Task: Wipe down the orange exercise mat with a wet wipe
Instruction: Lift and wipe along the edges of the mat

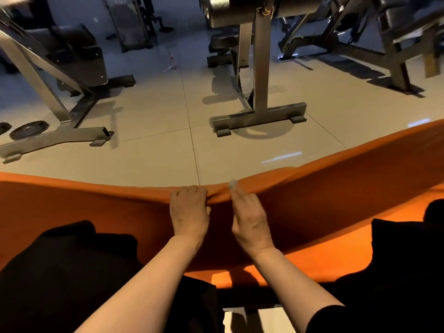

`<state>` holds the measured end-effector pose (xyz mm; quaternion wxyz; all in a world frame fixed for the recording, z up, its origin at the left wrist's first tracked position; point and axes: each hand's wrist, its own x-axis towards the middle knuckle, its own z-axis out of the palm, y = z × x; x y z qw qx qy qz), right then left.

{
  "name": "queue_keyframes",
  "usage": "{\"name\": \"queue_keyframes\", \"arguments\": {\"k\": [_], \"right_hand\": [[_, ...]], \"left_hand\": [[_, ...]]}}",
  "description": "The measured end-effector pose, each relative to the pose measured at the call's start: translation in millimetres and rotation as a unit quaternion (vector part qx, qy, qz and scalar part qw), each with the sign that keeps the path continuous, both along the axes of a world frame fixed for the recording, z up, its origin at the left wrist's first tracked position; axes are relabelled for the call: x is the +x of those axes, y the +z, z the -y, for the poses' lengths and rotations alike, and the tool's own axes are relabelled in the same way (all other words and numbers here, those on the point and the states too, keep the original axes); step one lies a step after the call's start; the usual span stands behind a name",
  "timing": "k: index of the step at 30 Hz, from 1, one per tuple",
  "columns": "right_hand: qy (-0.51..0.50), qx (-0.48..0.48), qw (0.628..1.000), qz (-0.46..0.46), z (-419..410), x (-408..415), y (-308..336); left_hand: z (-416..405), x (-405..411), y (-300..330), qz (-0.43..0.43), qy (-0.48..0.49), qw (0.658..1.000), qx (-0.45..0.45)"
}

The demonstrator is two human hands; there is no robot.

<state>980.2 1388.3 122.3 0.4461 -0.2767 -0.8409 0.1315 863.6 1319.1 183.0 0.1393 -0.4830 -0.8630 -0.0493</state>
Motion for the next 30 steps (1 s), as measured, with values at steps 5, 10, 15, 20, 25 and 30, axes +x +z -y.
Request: {"name": "queue_keyframes", "arguments": {"k": [5,10,15,20,25,30], "right_hand": [[-0.076,0.030,0.997,0.008,-25.3,24.1,8.1],[-0.190,-0.041,0.980,-0.047,-45.4,42.7,14.6],[0.006,-0.013,1.000,0.010,12.5,-6.5,13.2],[-0.015,0.032,0.998,0.052,8.0,1.2,9.1],[-0.225,-0.059,0.971,-0.059,-37.4,39.5,11.3],[-0.071,-0.016,0.997,-0.001,0.6,3.4,10.7]], "left_hand": [[-1.9,3.3,4.4,0.011,-0.005,1.000,0.011],[3.6,7.0,1.3,0.028,-0.002,1.000,0.008],[5.3,12.8,6.4,0.023,0.006,1.000,-0.006],[6.3,10.9,6.5,0.036,0.003,0.999,-0.011],[7.1,11.4,3.2,0.038,-0.007,0.999,-0.025],[6.4,14.5,4.6,0.038,-0.001,0.999,-0.020]]}}
